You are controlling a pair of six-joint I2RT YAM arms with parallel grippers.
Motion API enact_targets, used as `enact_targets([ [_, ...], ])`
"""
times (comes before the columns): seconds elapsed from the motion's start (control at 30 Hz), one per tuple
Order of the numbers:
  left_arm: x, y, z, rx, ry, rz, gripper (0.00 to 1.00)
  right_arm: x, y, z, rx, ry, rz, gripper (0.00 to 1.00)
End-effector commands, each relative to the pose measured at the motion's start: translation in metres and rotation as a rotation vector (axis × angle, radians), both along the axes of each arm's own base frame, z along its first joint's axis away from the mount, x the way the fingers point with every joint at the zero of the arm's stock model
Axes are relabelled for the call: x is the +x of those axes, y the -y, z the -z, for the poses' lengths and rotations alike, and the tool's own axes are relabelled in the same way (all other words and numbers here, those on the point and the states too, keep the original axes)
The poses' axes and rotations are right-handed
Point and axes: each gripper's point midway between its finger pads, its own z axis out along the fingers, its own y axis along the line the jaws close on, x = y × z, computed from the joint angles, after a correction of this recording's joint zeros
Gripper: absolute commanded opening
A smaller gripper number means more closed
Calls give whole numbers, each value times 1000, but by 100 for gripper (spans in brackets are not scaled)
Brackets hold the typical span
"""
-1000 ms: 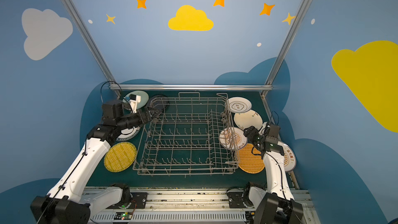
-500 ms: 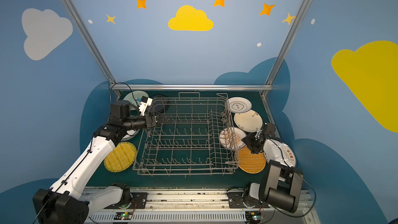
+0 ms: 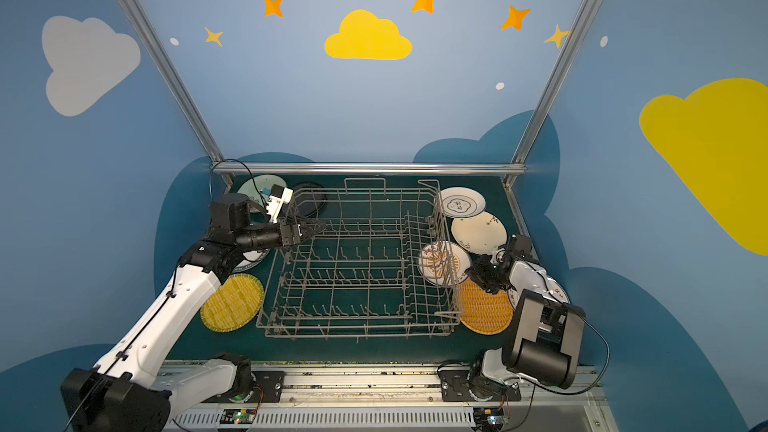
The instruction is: Load the plates into the dish rack
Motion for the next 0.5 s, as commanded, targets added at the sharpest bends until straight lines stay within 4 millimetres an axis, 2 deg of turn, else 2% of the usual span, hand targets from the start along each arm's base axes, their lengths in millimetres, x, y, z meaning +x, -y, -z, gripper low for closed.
enact_targets([
  [0.0,-1,0,-5,0,36,4,100,2,0,-10,-8,50,-13,30],
  [0.3,-1,-1,-1,7,34,-5,100,13,5,-13,-21,40,-20,32],
  [0.37,-1,-1,-1,7,33,-4,100,15,7,-14,-32,41,-14,36],
  [0.47,-1,-2,0,9,31,-7,100,17,14,-19,-76,57,-5,49],
])
